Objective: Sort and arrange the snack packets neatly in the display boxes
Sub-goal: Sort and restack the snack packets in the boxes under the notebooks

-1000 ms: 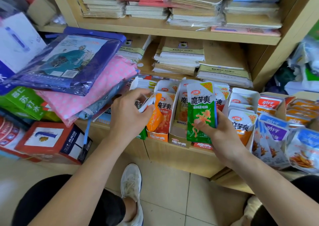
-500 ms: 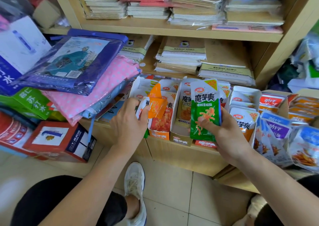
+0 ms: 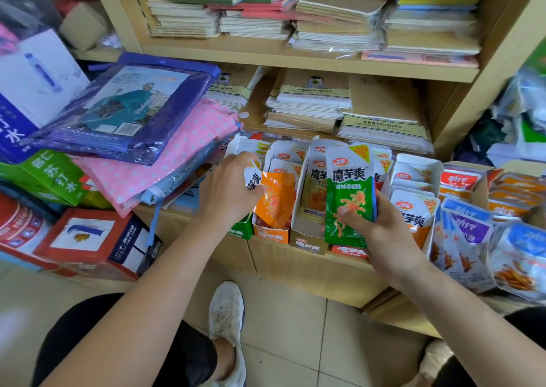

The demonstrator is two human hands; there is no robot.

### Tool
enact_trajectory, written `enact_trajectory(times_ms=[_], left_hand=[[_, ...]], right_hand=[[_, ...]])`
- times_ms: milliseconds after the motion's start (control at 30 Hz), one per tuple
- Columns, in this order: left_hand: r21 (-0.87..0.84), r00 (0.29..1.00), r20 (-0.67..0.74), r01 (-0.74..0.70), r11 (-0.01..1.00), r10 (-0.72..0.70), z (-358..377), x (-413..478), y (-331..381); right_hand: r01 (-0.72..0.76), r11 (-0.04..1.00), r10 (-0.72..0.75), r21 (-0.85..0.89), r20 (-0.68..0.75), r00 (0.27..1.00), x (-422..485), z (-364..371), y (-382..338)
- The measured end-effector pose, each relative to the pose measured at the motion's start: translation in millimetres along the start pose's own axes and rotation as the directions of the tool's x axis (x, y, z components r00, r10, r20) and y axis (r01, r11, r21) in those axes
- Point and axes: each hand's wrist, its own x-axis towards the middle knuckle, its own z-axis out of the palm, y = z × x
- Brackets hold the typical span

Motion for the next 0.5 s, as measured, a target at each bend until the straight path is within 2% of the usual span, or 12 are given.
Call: enact_trajectory(times_ms=[133,233,500], left_hand=[[-0.195,0.999,0.041,-0.02,0.981,0.029,-3.3,21.0,-4.3],[-0.364,0.999,0.016,0.032,0.931,-0.028,-6.8,26.8,-6.2],[-0.394,0.995,0.091,0.076,0.916,-0.043,-3.9,25.2,-15.7]], right_hand=[[-0.001,1.0,0.001,-0.008,0.002,1.0,0.9,-4.3,0.3],[-0.003,1.0,0.003,0.003,0.001,1.0,0.8,-7.9,-0.9],[0.004,1.0,-0.004,-0.027,-0.007,1.0,0.5,-5.7,-5.1]])
